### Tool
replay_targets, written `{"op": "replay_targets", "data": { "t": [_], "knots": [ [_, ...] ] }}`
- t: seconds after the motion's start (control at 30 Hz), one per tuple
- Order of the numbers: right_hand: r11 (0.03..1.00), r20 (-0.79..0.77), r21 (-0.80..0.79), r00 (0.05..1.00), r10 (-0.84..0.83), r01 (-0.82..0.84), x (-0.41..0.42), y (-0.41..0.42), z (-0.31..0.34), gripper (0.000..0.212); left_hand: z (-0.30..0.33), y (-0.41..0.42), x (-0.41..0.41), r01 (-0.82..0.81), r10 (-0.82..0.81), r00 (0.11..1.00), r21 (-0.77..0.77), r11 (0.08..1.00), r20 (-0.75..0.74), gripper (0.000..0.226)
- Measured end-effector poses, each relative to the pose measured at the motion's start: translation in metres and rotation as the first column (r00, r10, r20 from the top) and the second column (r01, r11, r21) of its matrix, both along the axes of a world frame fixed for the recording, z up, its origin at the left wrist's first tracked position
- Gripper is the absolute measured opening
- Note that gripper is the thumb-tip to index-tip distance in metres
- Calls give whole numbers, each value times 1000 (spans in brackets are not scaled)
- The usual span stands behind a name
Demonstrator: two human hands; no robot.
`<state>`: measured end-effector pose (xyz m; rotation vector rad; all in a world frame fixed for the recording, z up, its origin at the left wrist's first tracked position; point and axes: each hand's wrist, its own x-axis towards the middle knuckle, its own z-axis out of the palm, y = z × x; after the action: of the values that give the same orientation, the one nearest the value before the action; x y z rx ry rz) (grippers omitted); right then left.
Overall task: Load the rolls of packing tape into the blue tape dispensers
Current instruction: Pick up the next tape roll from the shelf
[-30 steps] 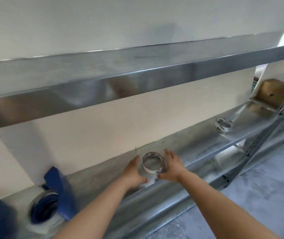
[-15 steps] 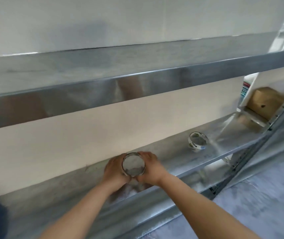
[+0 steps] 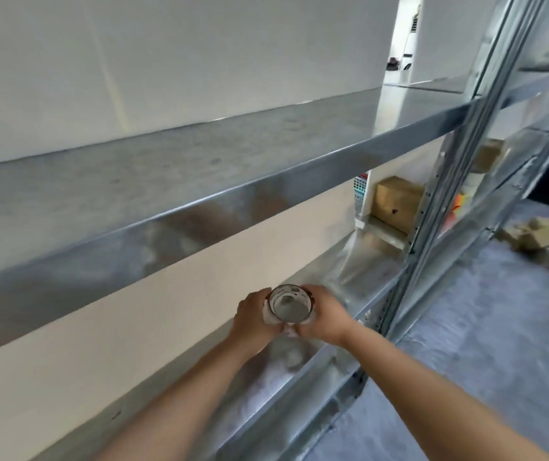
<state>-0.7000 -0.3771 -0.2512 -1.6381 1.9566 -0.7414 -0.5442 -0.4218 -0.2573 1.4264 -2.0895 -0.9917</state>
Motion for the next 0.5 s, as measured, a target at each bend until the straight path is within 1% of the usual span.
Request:
{"op": "replay_targets", "data": {
  "t": [0.07, 0.13, 0.2, 0.27, 0.33, 0.43, 0.5],
  "knots": [
    [999, 39, 23, 998, -40, 39, -30, -5, 1, 54, 2, -11, -30, 54, -52, 997, 40, 998, -53, 50],
    [998, 47, 39, 997, -61, 59, -58, -13, -1, 56, 0, -21, -59, 85, -81, 996, 73, 994, -48, 47],
    [997, 31, 65, 998, -51, 49, -84, -24, -6, 66, -7, -30, -83, 85, -85, 996, 55, 995, -6, 47],
    [992, 28, 117, 998, -50, 47, -109, -41, -20, 63, -14, -40, -105, 65, -67, 996, 32, 997, 62, 48],
    [992, -16, 126, 1000, -27, 29, -126, -55, -31, 62, -22, -44, -124, 18, -20, 988, 10, 1000, 154, 40],
    [980, -55, 186, 995, 81, -69, -140, -69, -43, 86, -35, -48, -139, -57, 63, 975, -35, 998, 213, 27],
    [964, -62, 242, 990, 128, -110, -147, -80, -50, 94, -42, -52, -146, -90, 104, 963, -63, 994, 249, 25]
  ]
}}
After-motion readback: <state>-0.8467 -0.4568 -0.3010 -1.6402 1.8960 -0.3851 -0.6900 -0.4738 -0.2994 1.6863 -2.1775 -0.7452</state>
